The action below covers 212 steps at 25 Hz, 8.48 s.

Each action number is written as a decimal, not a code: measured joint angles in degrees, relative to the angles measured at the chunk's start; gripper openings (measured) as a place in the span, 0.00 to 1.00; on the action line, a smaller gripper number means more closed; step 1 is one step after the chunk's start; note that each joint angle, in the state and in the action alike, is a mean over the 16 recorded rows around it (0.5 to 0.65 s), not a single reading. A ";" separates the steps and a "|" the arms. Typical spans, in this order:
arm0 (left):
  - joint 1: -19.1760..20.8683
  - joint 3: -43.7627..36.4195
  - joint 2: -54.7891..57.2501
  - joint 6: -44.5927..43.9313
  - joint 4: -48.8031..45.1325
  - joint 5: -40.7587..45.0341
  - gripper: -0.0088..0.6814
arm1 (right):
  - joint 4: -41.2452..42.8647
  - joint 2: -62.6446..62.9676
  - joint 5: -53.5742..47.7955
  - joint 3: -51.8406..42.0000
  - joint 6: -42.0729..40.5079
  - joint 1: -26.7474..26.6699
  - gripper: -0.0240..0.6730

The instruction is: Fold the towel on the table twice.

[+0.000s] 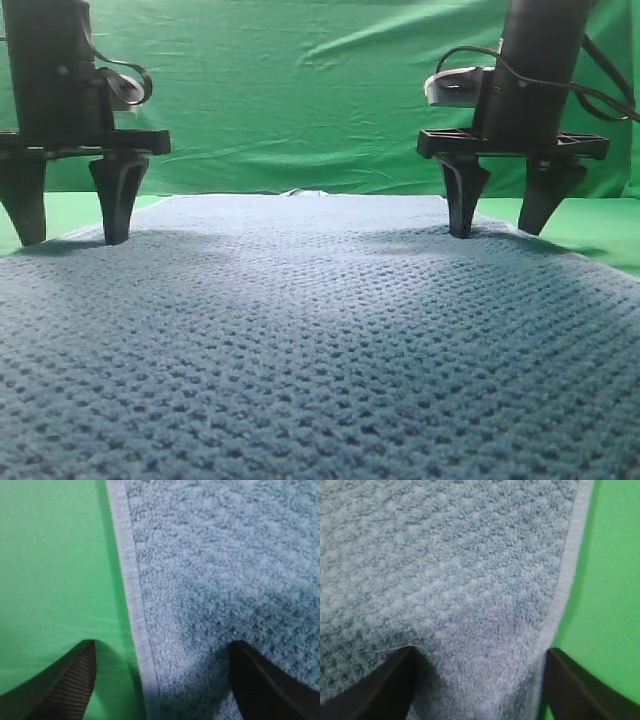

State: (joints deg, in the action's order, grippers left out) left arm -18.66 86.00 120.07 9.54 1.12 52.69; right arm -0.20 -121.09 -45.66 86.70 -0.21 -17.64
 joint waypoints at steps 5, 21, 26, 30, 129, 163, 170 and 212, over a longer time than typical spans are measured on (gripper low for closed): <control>-0.16 1.11 1.08 -0.09 1.21 0.76 0.52 | -0.82 -0.71 -0.09 0.48 -0.21 -0.13 0.48; -1.04 1.85 -1.30 0.26 1.71 -0.50 0.01 | -1.69 0.30 -3.31 3.47 -0.28 -0.44 0.03; -1.37 5.29 -6.03 0.89 0.12 -1.35 0.01 | -0.85 2.88 -6.84 9.75 -0.33 -0.44 0.03; -1.54 11.51 -9.99 1.20 -1.79 -1.74 0.01 | -0.14 4.86 -9.65 18.38 -0.60 -0.41 0.03; -1.60 -28.76 -30.15 -3.78 9.50 -30.02 0.01 | 5.41 25.32 9.69 -19.80 5.78 -5.24 0.03; -0.10 -23.73 -18.22 7.60 -7.57 -38.55 0.33 | 6.08 11.52 15.78 -9.45 3.28 -4.19 0.38; 0.29 -23.00 -22.64 7.75 -7.77 -34.37 0.66 | 6.08 16.54 12.48 -8.68 3.28 -4.13 0.72; 0.44 -44.76 -108.71 -12.16 7.47 -6.37 0.01 | -3.12 100.59 -1.35 -41.62 -4.59 -4.10 0.03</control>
State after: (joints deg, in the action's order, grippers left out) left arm -18.22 41.24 11.36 -2.62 8.59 46.32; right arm -3.32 -20.51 -47.02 45.07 -4.80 -21.75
